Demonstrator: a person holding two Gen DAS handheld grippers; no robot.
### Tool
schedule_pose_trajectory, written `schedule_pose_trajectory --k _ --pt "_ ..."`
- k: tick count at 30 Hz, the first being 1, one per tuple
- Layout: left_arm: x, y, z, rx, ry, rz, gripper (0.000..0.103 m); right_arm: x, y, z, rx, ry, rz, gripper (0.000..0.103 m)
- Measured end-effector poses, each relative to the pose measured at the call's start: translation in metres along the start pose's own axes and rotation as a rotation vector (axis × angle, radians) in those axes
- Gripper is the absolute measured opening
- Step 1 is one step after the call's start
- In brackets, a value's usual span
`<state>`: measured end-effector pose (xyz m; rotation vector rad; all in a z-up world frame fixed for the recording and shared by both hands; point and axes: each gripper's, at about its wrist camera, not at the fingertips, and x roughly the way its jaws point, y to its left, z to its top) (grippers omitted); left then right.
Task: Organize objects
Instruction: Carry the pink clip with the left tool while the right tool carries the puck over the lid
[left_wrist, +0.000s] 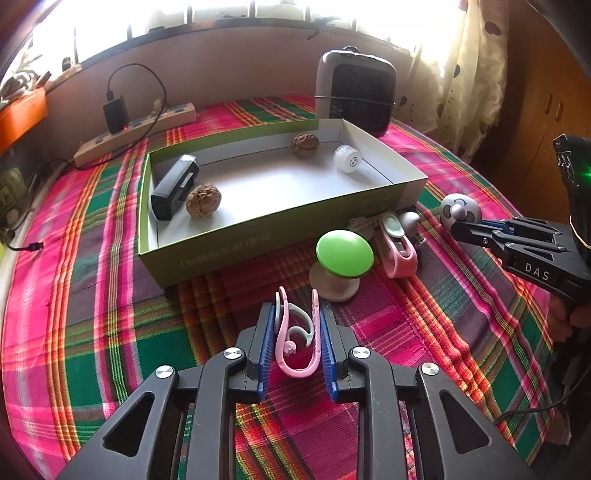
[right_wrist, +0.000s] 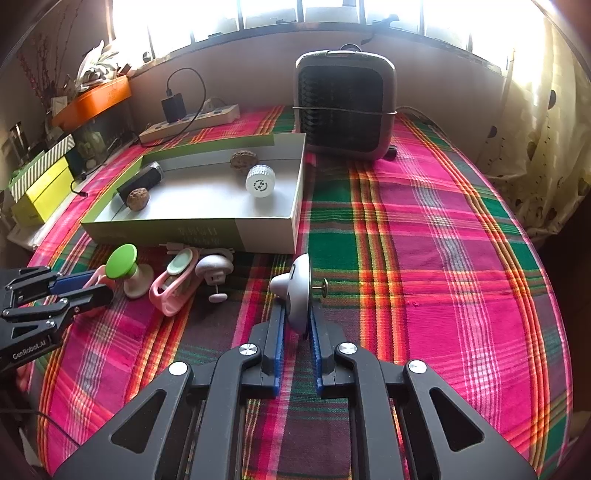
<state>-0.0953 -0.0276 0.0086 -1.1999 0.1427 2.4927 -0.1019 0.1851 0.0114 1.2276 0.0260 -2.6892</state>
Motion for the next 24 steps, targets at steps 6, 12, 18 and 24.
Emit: schedule_pose_trajectory --k 6,12,18,24 --pt "-0.001 0.002 -0.001 -0.015 -0.005 0.001 0.021 -0.002 0.000 -0.001 -0.002 -0.008 0.013 0.012" --pt "-0.004 0.004 0.000 -0.025 -0.014 -0.001 0.021 -0.005 -0.001 -0.001 0.004 -0.022 0.034 0.012" --pt "-0.007 0.004 0.001 -0.027 -0.024 0.000 0.021 -0.008 0.000 0.000 0.003 -0.032 0.049 0.012" --pt "-0.010 0.005 0.004 -0.028 -0.036 0.004 0.021 -0.011 0.001 0.001 -0.001 -0.041 0.047 0.012"
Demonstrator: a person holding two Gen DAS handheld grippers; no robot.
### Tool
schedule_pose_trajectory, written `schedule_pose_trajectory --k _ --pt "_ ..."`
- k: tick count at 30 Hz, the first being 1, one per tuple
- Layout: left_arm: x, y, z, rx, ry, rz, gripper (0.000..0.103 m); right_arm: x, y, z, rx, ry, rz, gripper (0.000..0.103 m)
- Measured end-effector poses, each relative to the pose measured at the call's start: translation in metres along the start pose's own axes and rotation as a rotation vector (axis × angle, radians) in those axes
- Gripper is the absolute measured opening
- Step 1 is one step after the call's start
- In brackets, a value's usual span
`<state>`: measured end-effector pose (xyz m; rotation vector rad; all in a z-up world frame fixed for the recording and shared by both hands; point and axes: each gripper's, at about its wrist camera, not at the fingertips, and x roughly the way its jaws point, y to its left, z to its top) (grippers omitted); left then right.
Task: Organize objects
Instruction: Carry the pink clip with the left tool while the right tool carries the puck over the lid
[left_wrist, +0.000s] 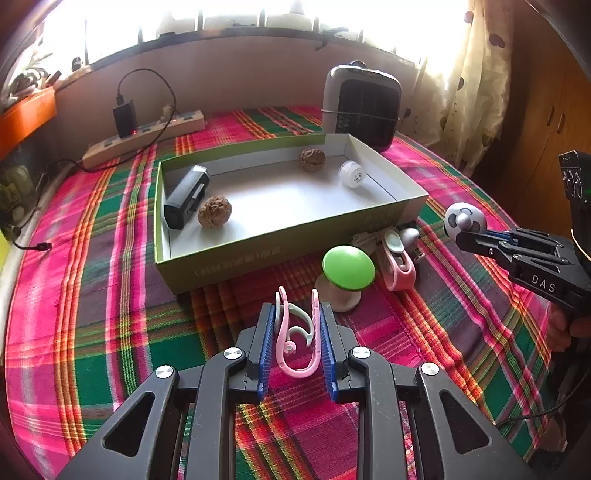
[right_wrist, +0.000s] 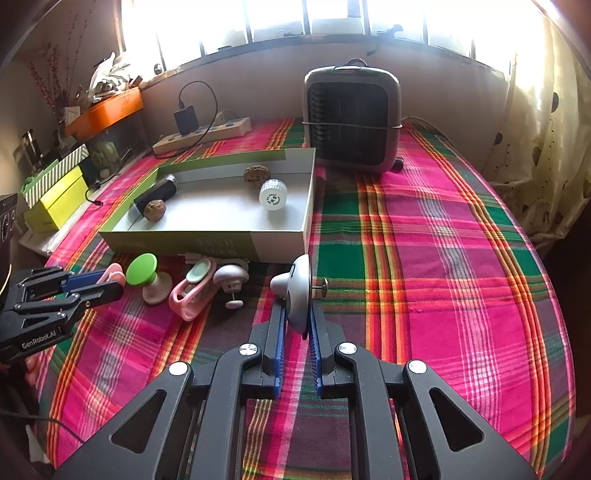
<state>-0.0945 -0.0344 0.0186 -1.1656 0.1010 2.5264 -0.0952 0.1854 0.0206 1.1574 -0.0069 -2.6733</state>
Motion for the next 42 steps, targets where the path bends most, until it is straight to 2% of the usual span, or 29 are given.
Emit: schedule_pose_trajectory --k 28,42 --pt "-0.015 0.005 0.035 -0.017 -0.070 0.041 0.021 -0.007 0.016 0.036 -0.065 -0.065 0.027 0.012" --pt "0.002 0.010 0.054 -0.046 -0.070 0.046 0.021 0.015 0.030 0.076 -0.132 -0.074 0.104 0.012"
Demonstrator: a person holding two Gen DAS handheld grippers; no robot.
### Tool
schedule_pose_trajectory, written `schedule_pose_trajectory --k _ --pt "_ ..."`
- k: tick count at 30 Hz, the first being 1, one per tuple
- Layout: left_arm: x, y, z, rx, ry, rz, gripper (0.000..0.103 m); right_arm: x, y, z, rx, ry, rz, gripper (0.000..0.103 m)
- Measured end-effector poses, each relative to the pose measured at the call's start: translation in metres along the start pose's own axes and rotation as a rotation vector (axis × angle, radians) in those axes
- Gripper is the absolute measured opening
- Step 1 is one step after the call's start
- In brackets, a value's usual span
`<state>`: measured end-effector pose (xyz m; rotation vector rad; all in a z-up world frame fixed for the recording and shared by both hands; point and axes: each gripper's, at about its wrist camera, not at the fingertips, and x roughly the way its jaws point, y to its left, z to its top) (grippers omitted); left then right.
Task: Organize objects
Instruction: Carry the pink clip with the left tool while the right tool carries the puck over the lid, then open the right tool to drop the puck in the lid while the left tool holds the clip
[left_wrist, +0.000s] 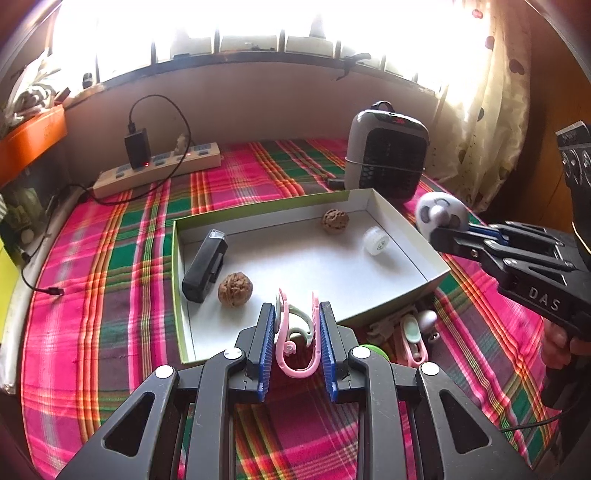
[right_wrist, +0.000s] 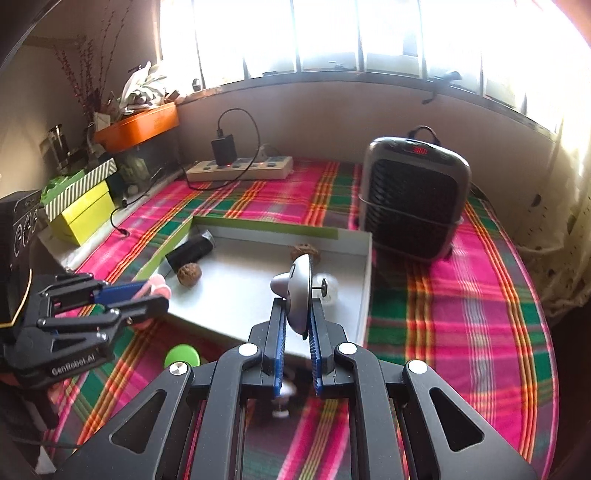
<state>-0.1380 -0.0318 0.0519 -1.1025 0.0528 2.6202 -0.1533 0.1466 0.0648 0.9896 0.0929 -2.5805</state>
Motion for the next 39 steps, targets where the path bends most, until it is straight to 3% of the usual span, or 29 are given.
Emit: schedule_pose_trajectory --k 21,39 --pt "0.031 0.006 0.019 -0.027 0.016 -0.013 0.021 0.063 0.008 0.043 -0.092 0.071 0.083 0.013" --pt "0.056 0.006 0.023 -0.035 0.055 -0.016 0.021 0.108 0.019 0.052 -0.139 0.155 0.146 0.013"
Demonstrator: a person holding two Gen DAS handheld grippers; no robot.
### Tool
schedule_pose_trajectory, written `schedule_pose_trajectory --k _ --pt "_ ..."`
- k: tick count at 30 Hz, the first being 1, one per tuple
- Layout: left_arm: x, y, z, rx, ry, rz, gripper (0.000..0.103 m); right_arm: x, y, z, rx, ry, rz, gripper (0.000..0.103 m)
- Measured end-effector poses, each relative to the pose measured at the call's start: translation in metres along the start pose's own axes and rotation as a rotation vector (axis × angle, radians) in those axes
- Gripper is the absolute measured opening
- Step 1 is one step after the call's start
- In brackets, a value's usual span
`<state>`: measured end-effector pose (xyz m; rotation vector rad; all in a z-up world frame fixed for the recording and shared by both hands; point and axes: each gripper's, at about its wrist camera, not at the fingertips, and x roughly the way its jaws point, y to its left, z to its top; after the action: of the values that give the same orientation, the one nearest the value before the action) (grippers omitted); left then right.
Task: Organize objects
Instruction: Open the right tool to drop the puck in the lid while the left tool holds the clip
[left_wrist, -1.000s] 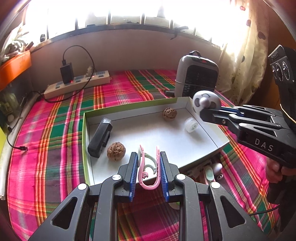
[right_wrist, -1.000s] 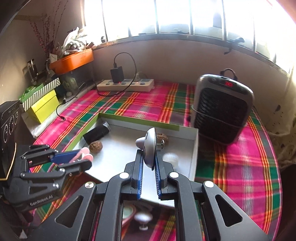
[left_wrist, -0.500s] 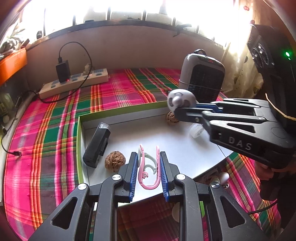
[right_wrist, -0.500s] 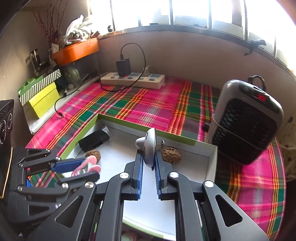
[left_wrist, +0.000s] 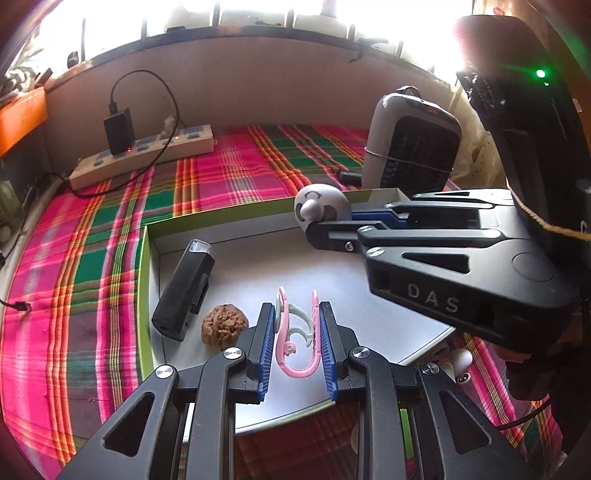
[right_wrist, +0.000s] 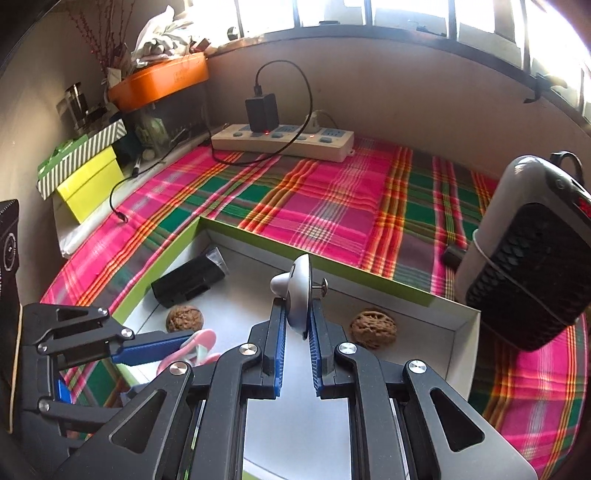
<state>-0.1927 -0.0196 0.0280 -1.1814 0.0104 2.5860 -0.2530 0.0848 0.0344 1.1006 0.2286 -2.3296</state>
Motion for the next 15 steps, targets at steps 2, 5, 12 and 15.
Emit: schedule_pose_trajectory --k 2,5,12,15 --pt "0.002 0.001 0.001 -0.003 0.002 0.004 0.021 0.004 0.001 0.001 -0.002 0.010 -0.001 0.013" --pt "0.005 0.003 0.002 -0.006 0.007 0.006 0.021 0.009 -0.001 0.001 0.006 0.021 0.009 0.013" --pt "0.011 0.003 0.002 -0.009 0.022 0.002 0.021 0.016 -0.005 0.001 0.027 0.041 0.036 0.013" --pt "0.014 0.004 0.002 -0.014 0.028 0.006 0.021 0.018 -0.010 0.001 0.069 0.047 0.061 0.013"
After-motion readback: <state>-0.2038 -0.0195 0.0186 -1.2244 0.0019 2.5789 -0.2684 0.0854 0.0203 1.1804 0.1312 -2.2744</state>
